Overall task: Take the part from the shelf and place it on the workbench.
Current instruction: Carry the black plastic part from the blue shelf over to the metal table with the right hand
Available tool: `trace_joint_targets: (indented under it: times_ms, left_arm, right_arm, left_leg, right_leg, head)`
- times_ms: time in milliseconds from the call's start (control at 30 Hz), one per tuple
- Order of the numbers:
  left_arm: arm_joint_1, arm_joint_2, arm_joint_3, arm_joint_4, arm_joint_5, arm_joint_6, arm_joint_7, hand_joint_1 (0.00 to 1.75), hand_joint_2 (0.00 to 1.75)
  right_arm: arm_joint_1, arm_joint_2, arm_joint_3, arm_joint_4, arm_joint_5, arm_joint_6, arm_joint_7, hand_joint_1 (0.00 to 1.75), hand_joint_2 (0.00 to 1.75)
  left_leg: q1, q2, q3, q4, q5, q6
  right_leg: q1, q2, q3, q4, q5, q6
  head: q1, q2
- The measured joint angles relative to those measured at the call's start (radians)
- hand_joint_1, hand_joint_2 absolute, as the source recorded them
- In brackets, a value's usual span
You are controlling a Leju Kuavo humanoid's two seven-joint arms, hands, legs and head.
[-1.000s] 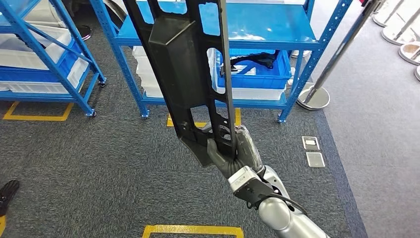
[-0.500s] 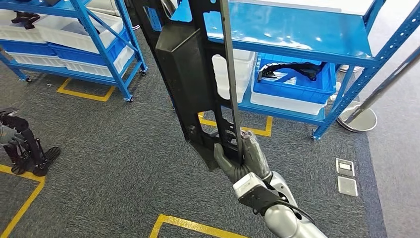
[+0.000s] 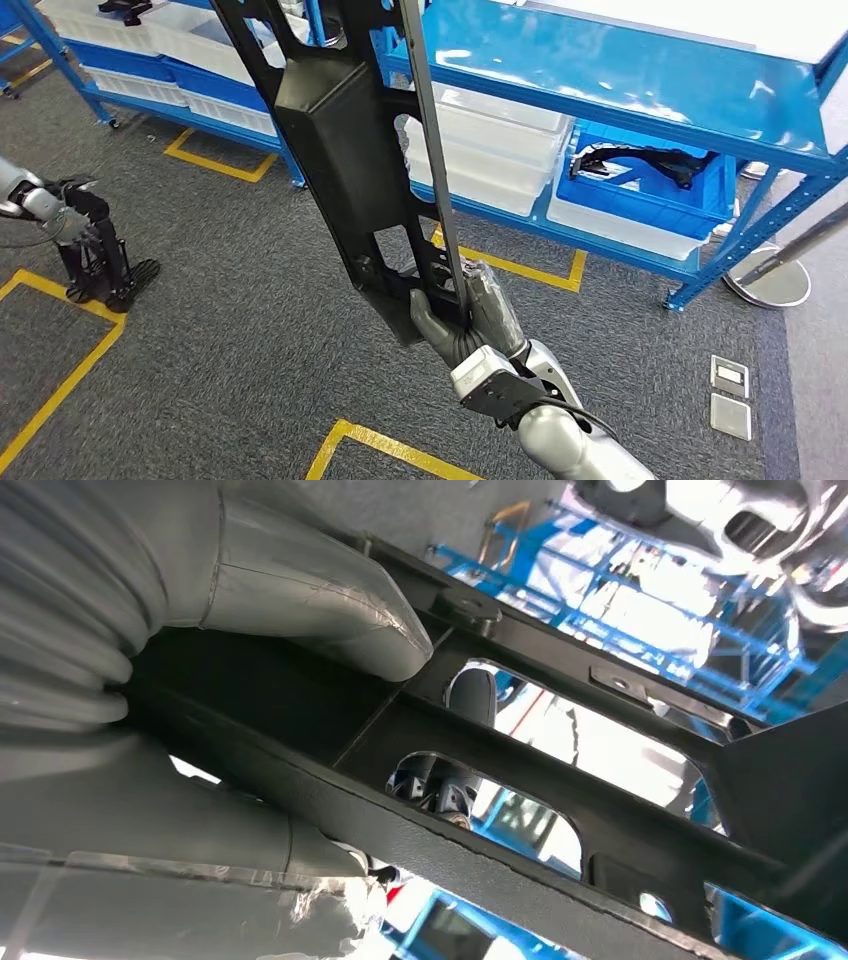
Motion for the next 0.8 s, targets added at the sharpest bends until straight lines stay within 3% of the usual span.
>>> trace_joint_targets:
  times_ms: [67, 100, 133, 167, 200, 233, 300, 367, 433, 500, 600, 667, 700, 733, 800]
  left_arm:
    - [-0.002, 0.0, 0.0, 0.0, 0.0, 0.0, 0.0, 0.0, 1.75]
    - [-0.003, 0.0, 0.0, 0.0, 0.0, 0.0, 0.0, 0.0, 1.75]
    - [-0.004, 0.0, 0.0, 0.0, 0.0, 0.0, 0.0, 0.0, 1.75]
    - [-0.004, 0.0, 0.0, 0.0, 0.0, 0.0, 0.0, 0.0, 1.75]
    - [-0.003, 0.0, 0.0, 0.0, 0.0, 0.0, 0.0, 0.0, 1.75]
    - [-0.003, 0.0, 0.0, 0.0, 0.0, 0.0, 0.0, 0.0, 1.75]
    - [-0.004, 0.0, 0.0, 0.0, 0.0, 0.0, 0.0, 0.0, 1.75]
    - [-0.004, -0.001, 0.0, 0.0, 0.0, 0.0, 0.0, 0.0, 1.75]
    - [0.0, 0.0, 0.0, 0.0, 0.0, 0.0, 0.0, 0.0, 1.75]
    - [0.003, -0.001, 0.0, 0.0, 0.0, 0.0, 0.0, 0.0, 1.75]
    - [-0.001, -0.001, 0.0, 0.0, 0.0, 0.0, 0.0, 0.0, 1.75]
    - [-0.001, -0.002, 0.0, 0.0, 0.0, 0.0, 0.0, 0.0, 1.75]
    - [0.0, -0.002, 0.0, 0.0, 0.001, 0.0, 0.0, 0.0, 1.75]
    - [0.001, -0.002, 0.0, 0.0, 0.001, 0.0, 0.0, 0.0, 1.75]
    - [0.0, -0.002, 0.0, 0.0, 0.002, 0.0, -0.001, 0.0, 1.75]
  right_arm:
    - [0.003, 0.0, 0.0, -0.001, 0.0, -0.001, 0.001, 1.75, 1.75]
    - [0.006, -0.001, 0.0, -0.002, 0.0, -0.001, 0.002, 1.75, 1.75]
    - [0.01, -0.002, 0.0, -0.002, 0.0, -0.001, 0.002, 1.75, 1.75]
    - [0.012, -0.002, 0.0, -0.002, 0.0, -0.001, 0.003, 1.75, 1.75]
    - [0.014, -0.003, 0.0, -0.002, 0.0, -0.001, 0.003, 1.75, 1.75]
    - [0.014, -0.003, 0.0, -0.002, 0.0, -0.001, 0.003, 1.75, 1.75]
    - [0.014, -0.003, -0.001, -0.002, 0.0, -0.001, 0.003, 1.75, 1.75]
    - [0.014, -0.003, -0.001, -0.003, 0.0, -0.001, 0.003, 1.75, 1.75]
    - [0.013, -0.002, -0.001, -0.003, 0.0, -0.001, 0.003, 1.75, 1.75]
    - [0.01, 0.0, -0.001, -0.004, 0.0, -0.001, 0.003, 1.75, 1.75]
    - [0.009, 0.001, -0.001, -0.007, 0.0, -0.001, 0.002, 1.75, 1.75]
    - [0.009, 0.001, -0.001, -0.007, 0.0, -0.001, 0.002, 1.75, 1.75]
    - [0.009, 0.001, -0.001, -0.007, 0.0, -0.001, 0.003, 1.75, 1.75]
    - [0.009, 0.002, -0.001, -0.007, -0.001, 0.0, 0.003, 1.75, 1.75]
    - [0.007, 0.002, -0.001, -0.007, -0.001, 0.001, 0.003, 1.75, 1.75]
  left_leg:
    - [0.002, -0.024, 0.002, -0.005, 0.004, 0.008]
    - [0.002, -0.038, 0.002, -0.004, 0.005, 0.011]
    - [0.001, -0.052, 0.002, -0.003, 0.004, 0.012]
    - [0.001, -0.067, 0.002, -0.002, 0.004, 0.012]
    - [0.001, -0.082, 0.002, 0.001, 0.003, 0.011]
    - [0.002, -0.097, 0.003, 0.004, 0.002, 0.009]
    - [0.003, -0.124, -0.001, 0.013, -0.002, 0.002]
    - [0.004, -0.145, -0.01, 0.018, -0.002, -0.01]
    - [0.008, -0.164, -0.015, 0.016, 0.002, -0.024]
    - [0.007, -0.137, -0.026, 0.043, -0.015, -0.035]
    - [0.005, -0.053, -0.103, 0.208, -0.102, -0.045]
    - [0.007, -0.037, -0.143, 0.297, -0.131, -0.048]
    - [0.008, -0.034, -0.137, 0.291, -0.12, -0.047]
    - [0.007, -0.027, -0.111, 0.245, -0.093, -0.045]
    - [0.0, 0.013, -0.035, 0.105, -0.036, -0.033]
  right_leg:
    - [-0.004, 0.061, -0.049, 0.111, -0.06, 0.004]
    - [-0.005, 0.079, -0.083, 0.181, -0.089, 0.005]
    - [-0.005, 0.088, -0.111, 0.234, -0.104, 0.006]
    - [-0.005, 0.091, -0.125, 0.253, -0.099, 0.007]
    - [-0.006, 0.094, -0.12, 0.234, -0.075, 0.007]
    - [-0.008, 0.1, -0.098, 0.178, -0.036, 0.007]
    - [-0.015, 0.14, -0.044, 0.047, 0.025, 0.005]
    - [-0.017, 0.166, -0.022, -0.01, 0.039, 0.001]
    - [-0.014, 0.148, -0.021, -0.014, 0.042, -0.01]
    - [-0.013, 0.124, -0.016, -0.022, 0.046, -0.023]
    - [-0.008, 0.082, -0.012, -0.028, 0.045, -0.037]
    - [-0.004, 0.054, -0.012, -0.028, 0.043, -0.04]
    - [-0.002, 0.041, -0.01, -0.028, 0.041, -0.04]
    - [-0.001, 0.028, -0.008, -0.028, 0.04, -0.04]
    - [0.003, 0.006, -0.002, -0.027, 0.034, -0.036]
  head:
    - [0.01, 0.0]
    - [0.015, 0.0]
    - [0.02, 0.0]
    - [0.024, 0.0]
    - [0.026, 0.0]
    - [0.029, 0.0]
    - [0.036, 0.0]
    - [0.039, 0.0]
    - [0.038, 0.0]
    - [0.032, 0.0]
    - [0.008, 0.0]
    - [0.001, 0.0]
    - [-0.002, 0.0]
    - [-0.005, 0.0]
    - [-0.012, 0.0]
